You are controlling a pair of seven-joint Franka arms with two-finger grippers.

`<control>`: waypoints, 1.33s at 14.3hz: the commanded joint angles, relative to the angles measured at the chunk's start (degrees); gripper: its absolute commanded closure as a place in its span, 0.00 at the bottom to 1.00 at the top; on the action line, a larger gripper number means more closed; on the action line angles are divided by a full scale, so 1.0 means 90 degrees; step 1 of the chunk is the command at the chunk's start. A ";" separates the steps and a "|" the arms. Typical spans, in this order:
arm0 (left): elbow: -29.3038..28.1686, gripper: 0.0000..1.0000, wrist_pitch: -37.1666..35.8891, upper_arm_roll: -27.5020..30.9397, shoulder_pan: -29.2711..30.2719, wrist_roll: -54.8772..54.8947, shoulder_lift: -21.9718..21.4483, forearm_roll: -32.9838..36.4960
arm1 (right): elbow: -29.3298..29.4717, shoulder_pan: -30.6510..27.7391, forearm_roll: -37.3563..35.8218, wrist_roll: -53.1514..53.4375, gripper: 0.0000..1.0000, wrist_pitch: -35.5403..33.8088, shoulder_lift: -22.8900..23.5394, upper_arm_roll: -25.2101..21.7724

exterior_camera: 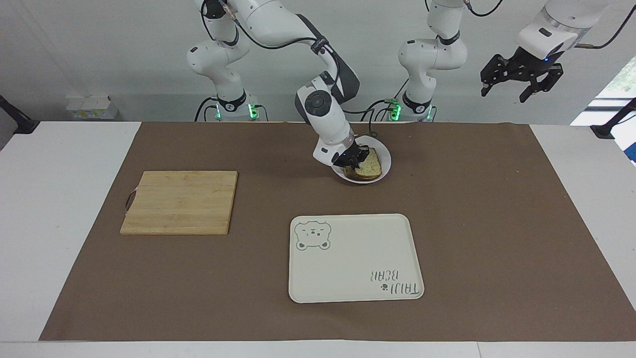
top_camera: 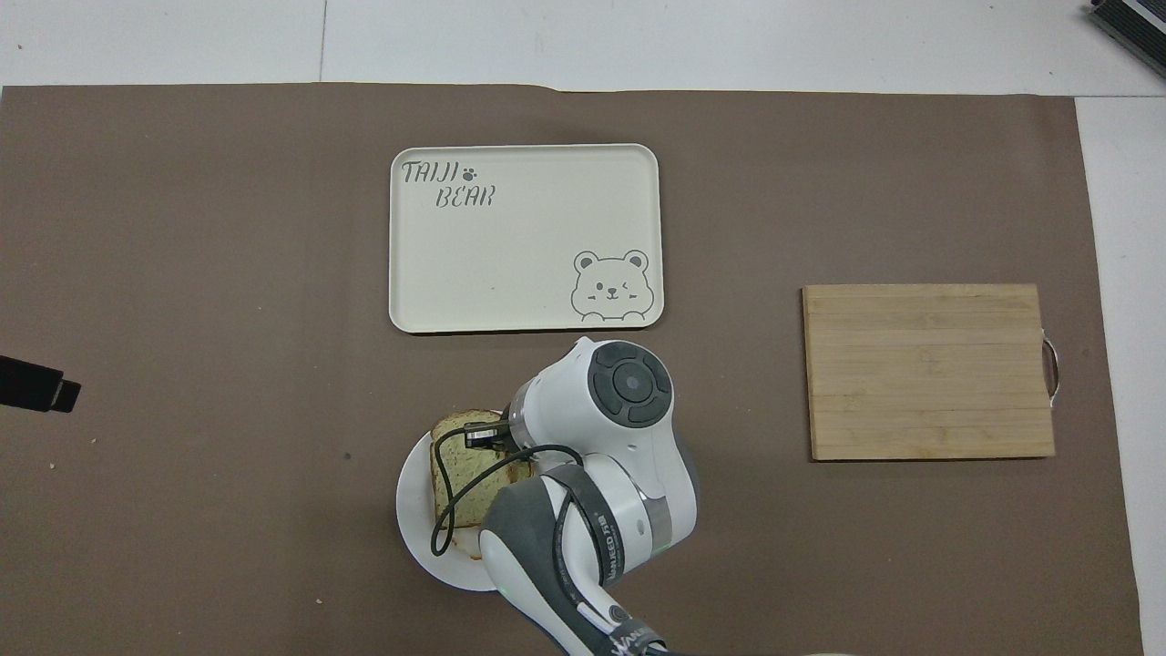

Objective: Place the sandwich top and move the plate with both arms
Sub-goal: 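Lower the bread onto the egg and open the right gripper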

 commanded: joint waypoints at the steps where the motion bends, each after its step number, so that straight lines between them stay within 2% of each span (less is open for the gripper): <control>1: -0.0190 0.00 0.0318 0.0064 -0.0100 -0.0057 -0.0180 0.0029 | -0.0003 -0.0057 0.0522 -0.0307 1.00 0.0071 -0.0030 0.0009; 11: -0.0210 0.00 0.0623 0.0084 -0.0071 -0.0057 -0.0170 0.0293 | -0.0140 -0.0135 0.0542 -0.0219 1.00 0.0228 0.0107 -0.0001; 12: -0.0210 0.00 0.0613 0.0084 -0.0071 -0.0057 -0.0170 0.0293 | -0.0140 -0.0154 0.0542 -0.0229 0.89 0.0218 0.0107 -0.0001; 13: -0.0210 0.00 0.0593 0.0064 -0.0061 -0.0057 -0.0180 0.0293 | -0.0130 -0.0203 0.0542 -0.0267 0.29 0.0208 0.0116 -0.0001; 14: -0.0210 0.00 0.0555 0.0064 -0.0051 -0.0057 -0.0180 0.0283 | -0.0111 -0.0242 0.0465 -0.0306 0.00 0.0208 0.0126 -0.0011; 19: -0.0210 0.00 0.0505 0.0064 -0.0061 -0.0067 -0.0180 0.0254 | -0.0052 -0.0408 0.0328 -0.0239 0.00 0.0188 -0.0010 -0.0089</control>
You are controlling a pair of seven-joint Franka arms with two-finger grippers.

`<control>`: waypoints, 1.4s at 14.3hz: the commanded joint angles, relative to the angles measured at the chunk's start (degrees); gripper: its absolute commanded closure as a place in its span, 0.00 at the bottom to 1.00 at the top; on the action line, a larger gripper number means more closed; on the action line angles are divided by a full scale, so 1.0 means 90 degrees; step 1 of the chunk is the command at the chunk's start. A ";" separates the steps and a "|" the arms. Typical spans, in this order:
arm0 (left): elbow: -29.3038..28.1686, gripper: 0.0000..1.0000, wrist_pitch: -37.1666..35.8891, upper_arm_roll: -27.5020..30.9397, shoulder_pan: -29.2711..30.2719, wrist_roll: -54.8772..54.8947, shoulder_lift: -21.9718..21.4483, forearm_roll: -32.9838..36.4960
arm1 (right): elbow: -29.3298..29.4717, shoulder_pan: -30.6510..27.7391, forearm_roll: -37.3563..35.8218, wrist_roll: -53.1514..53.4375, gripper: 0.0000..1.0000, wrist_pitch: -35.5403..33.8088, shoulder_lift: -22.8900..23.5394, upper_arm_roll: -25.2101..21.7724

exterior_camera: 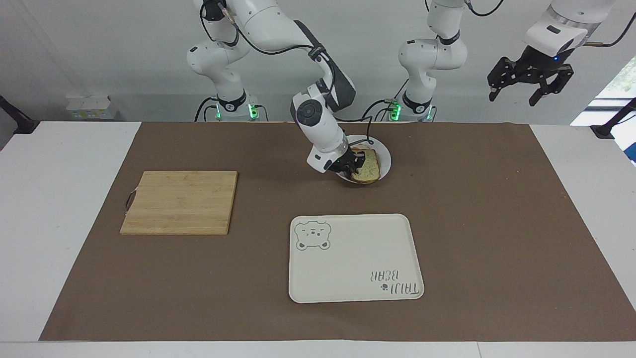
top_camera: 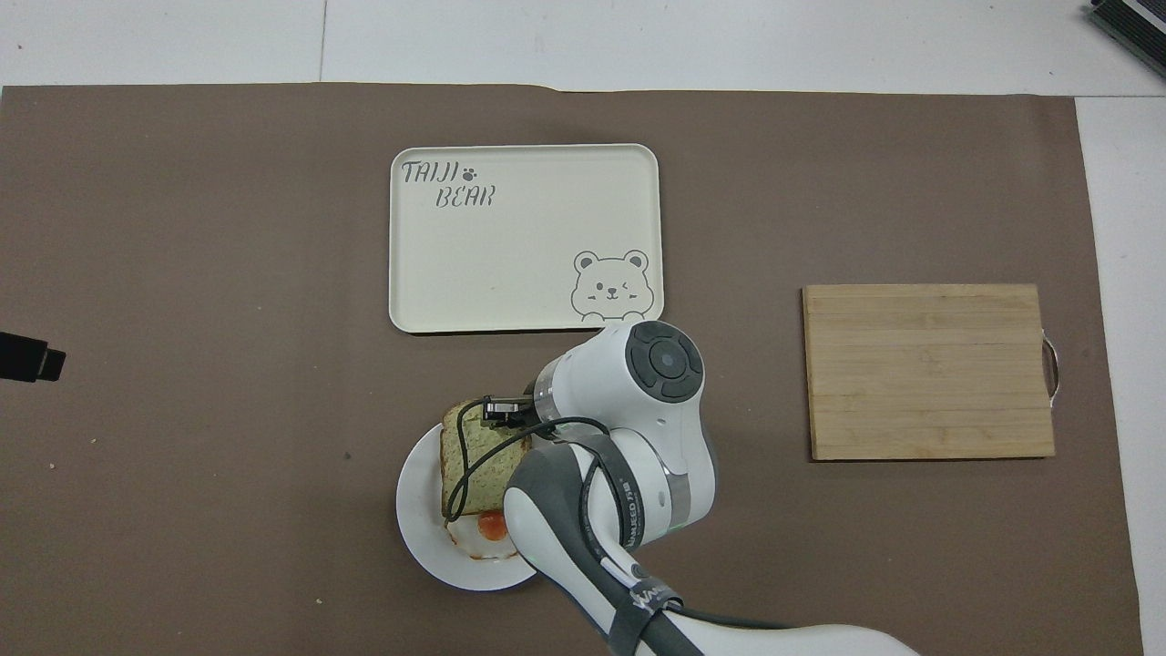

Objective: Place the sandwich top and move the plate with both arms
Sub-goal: 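Lower the bread onto the egg and open the right gripper, then withdraw the right gripper while the left gripper reaches toward the plate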

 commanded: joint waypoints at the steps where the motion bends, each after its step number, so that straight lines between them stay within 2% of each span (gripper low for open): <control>1: -0.0209 0.00 0.0017 0.0021 -0.0061 -0.0060 -0.0177 0.0110 | -0.0030 -0.0146 -0.0084 -0.0154 0.00 0.0029 -0.0229 -0.0011; 3: -0.0209 0.00 -0.0012 0.0021 -0.0061 -0.0060 -0.0177 0.0100 | -0.0030 -0.0272 -0.0435 -0.0145 0.00 0.0000 -0.0414 -0.0020; 7: -0.0200 0.00 -0.0042 0.0041 -0.0022 0.0038 -0.0177 0.0013 | 0.0009 -0.0857 -0.1702 -0.0193 0.00 -0.0702 -0.0873 -0.0011; 11: -0.0345 0.00 0.0075 0.0129 0.0181 0.0067 -0.0177 -0.0640 | 0.0038 -0.1453 -0.2622 -0.0232 0.00 -0.1104 -0.1303 -0.0011; 12: -0.0540 0.00 0.0182 0.0129 0.0386 0.0164 -0.0187 -0.1019 | 0.0067 -0.1609 -0.2808 -0.0233 0.00 -0.1220 -0.1362 -0.0011; 15: -0.1261 0.00 0.0620 0.0129 0.0466 0.0427 -0.0226 -0.1763 | 0.0242 -0.2156 -0.3121 -0.0281 0.00 -0.1718 -0.1489 -0.0001; 20: -0.3194 0.00 0.2006 0.0129 0.0554 0.0769 -0.0450 -0.3189 | 0.0292 -0.2928 -0.3161 -0.1160 0.00 -0.2402 -0.1957 -0.0011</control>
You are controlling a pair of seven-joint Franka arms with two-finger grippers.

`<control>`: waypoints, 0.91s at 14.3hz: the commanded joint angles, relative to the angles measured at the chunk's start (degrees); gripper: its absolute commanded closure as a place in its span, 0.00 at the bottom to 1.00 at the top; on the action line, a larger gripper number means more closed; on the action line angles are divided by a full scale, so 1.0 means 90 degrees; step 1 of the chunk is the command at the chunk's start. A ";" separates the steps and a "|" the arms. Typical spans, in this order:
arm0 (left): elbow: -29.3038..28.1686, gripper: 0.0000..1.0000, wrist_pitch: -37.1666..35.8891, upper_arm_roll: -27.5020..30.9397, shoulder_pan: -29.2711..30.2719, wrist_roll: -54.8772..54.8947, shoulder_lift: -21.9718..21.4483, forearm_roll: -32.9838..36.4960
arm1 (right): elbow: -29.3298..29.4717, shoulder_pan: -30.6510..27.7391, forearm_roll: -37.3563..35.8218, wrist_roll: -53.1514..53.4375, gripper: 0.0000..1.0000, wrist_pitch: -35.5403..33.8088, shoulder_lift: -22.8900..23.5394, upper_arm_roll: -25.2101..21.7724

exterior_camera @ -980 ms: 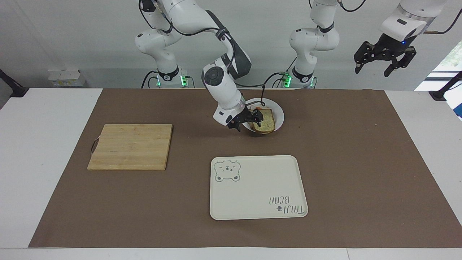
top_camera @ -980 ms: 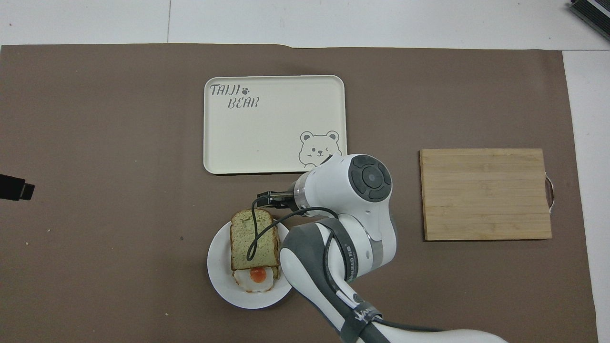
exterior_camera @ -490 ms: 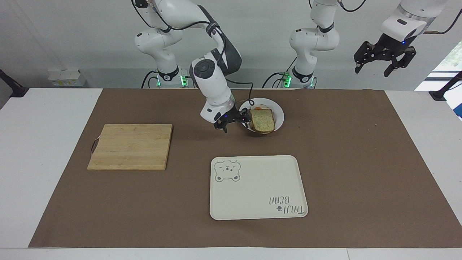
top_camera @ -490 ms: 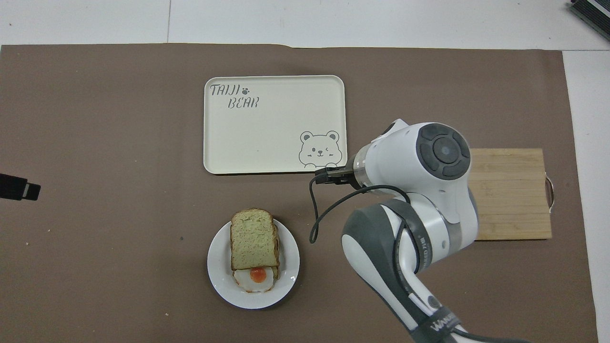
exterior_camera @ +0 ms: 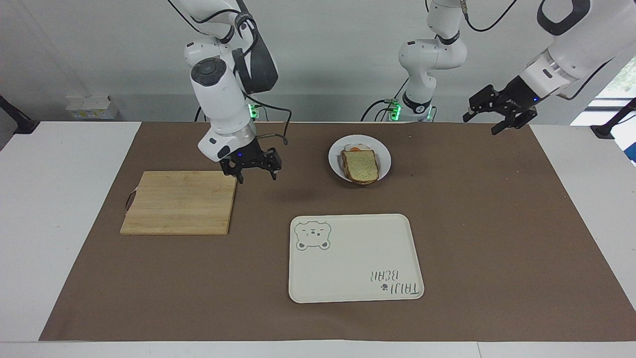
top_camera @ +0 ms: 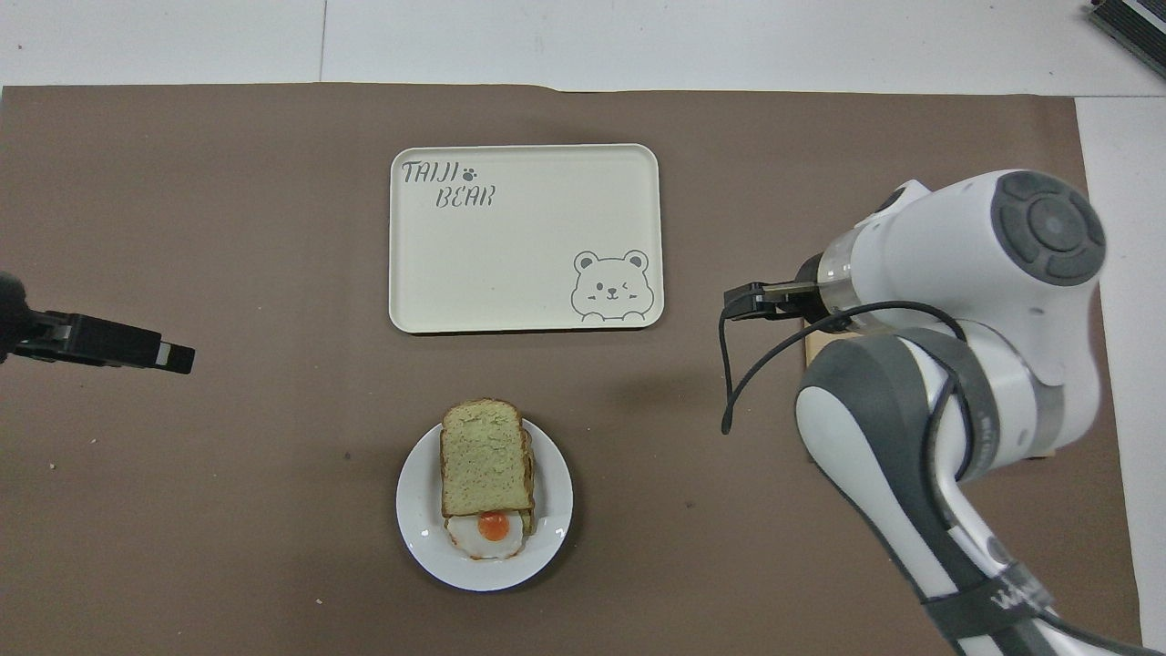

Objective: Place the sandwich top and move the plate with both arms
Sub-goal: 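Withdraw the right gripper while the left gripper reaches toward the plate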

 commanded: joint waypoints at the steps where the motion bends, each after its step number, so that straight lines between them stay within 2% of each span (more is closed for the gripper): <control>1: -0.1335 0.00 0.0819 -0.0026 0.0086 0.0409 -0.0463 -0.0701 | -0.0024 -0.0373 -0.0122 -0.0232 0.00 -0.0364 -0.0334 0.0066; 5: -0.2575 0.00 0.1649 -0.0026 0.0096 0.1550 -0.0435 -0.1591 | 0.0374 -0.0851 -0.0406 -0.0252 0.00 -0.0813 -0.0443 0.0017; 8: -0.3639 0.00 0.2079 -0.0016 0.0184 0.2878 -0.0268 -0.2285 | 0.0629 -0.1096 -0.0415 -0.0242 0.00 -0.1253 -0.0618 -0.0012; 11: -0.4733 0.00 0.2693 -0.0026 0.0184 0.3805 -0.0414 -0.2986 | 0.0639 -0.1359 -0.0415 -0.0242 0.00 -0.1361 -0.0813 -0.0061; 13: -0.5106 0.04 0.2920 -0.0026 0.0155 0.4412 -0.0318 -0.3504 | 0.0863 -0.1525 -0.0415 -0.0252 0.00 -0.1691 -0.0823 -0.0100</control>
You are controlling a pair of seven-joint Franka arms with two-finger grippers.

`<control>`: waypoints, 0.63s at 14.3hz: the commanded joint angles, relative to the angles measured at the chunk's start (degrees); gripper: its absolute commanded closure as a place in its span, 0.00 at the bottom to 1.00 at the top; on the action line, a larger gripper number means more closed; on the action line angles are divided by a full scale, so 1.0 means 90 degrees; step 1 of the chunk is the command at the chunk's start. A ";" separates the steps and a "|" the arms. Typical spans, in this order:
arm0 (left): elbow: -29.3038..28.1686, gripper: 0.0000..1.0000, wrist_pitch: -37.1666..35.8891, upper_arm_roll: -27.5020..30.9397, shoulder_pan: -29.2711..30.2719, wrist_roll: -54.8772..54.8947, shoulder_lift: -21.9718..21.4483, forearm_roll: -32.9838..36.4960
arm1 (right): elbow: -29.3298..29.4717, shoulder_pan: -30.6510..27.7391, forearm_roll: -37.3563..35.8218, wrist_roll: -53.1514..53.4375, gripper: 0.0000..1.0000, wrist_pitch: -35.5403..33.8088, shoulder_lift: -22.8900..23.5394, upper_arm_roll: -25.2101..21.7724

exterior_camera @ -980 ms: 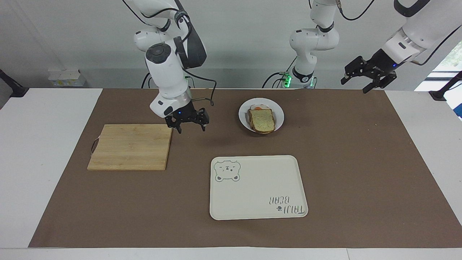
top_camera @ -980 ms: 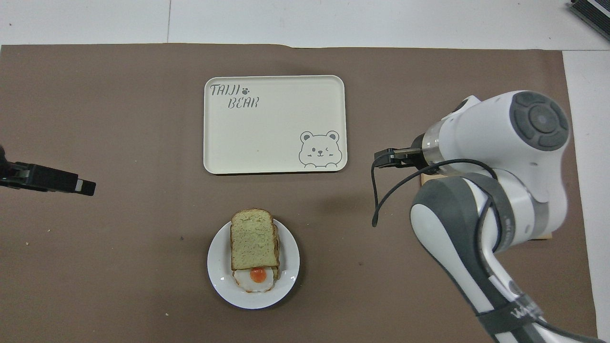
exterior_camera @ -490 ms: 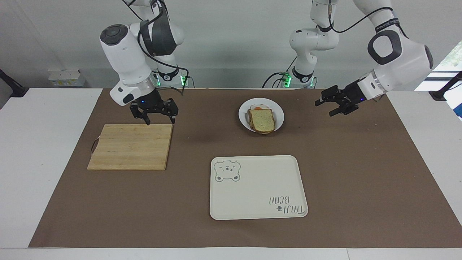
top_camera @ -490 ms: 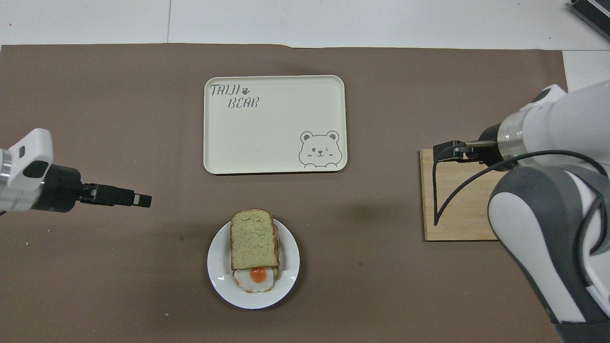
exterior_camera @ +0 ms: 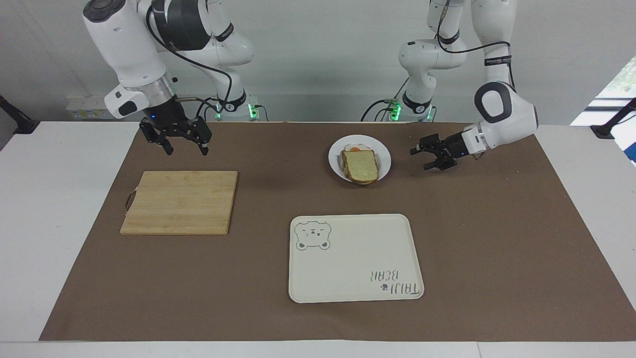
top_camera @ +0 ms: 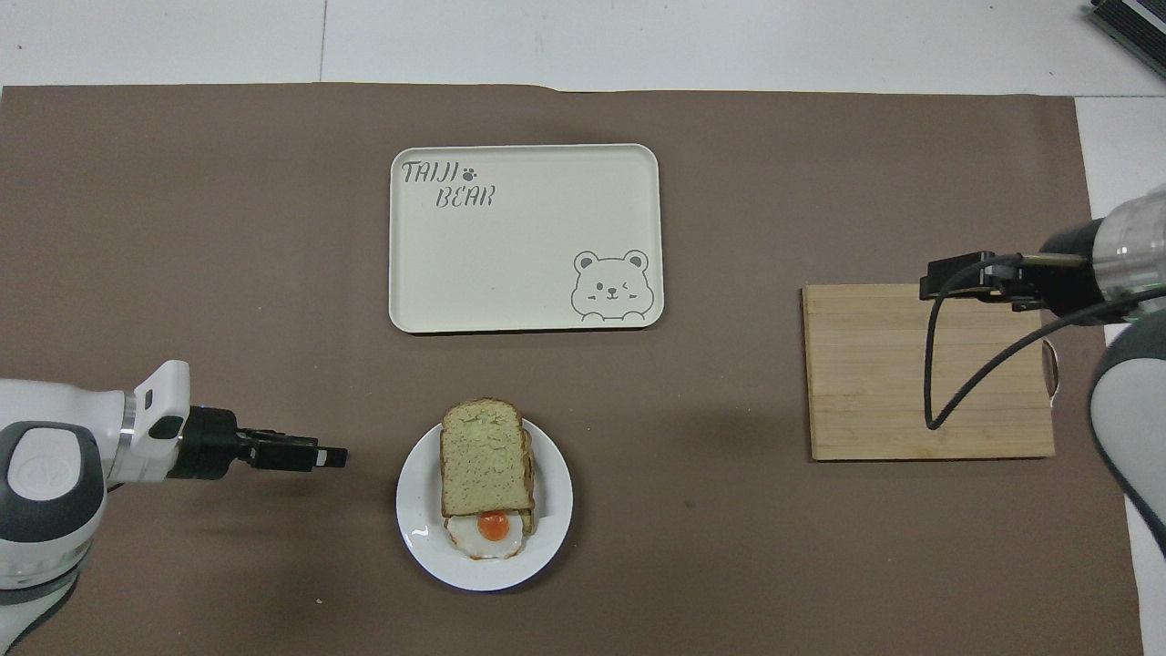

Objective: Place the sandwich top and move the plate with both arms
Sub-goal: 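Withdraw the right gripper while the left gripper reaches toward the plate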

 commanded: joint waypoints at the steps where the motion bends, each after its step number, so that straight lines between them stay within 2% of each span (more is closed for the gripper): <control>1: -0.0734 0.07 0.0320 -0.0031 0.0033 0.0879 -0.0131 -0.0871 | 0.0332 -0.0272 -0.0121 -0.0097 0.00 -0.0510 -0.0028 -0.0017; 4: -0.1126 0.10 0.0369 -0.0031 0.0004 0.2324 0.0395 -0.2161 | 0.0421 -0.0448 -0.0121 -0.0097 0.00 -0.0785 -0.0038 -0.0037; 6: -0.1136 0.13 0.0330 -0.0031 -0.0035 0.2425 0.0476 -0.2397 | 0.0625 -0.0448 -0.0140 -0.0087 0.00 -0.0999 -0.0106 -0.0037; 9: -0.1263 0.16 0.0301 -0.0041 -0.0074 0.2435 0.0397 -0.2700 | 0.1318 -0.0439 -0.0403 -0.0087 0.00 -0.1643 -0.0106 -0.0018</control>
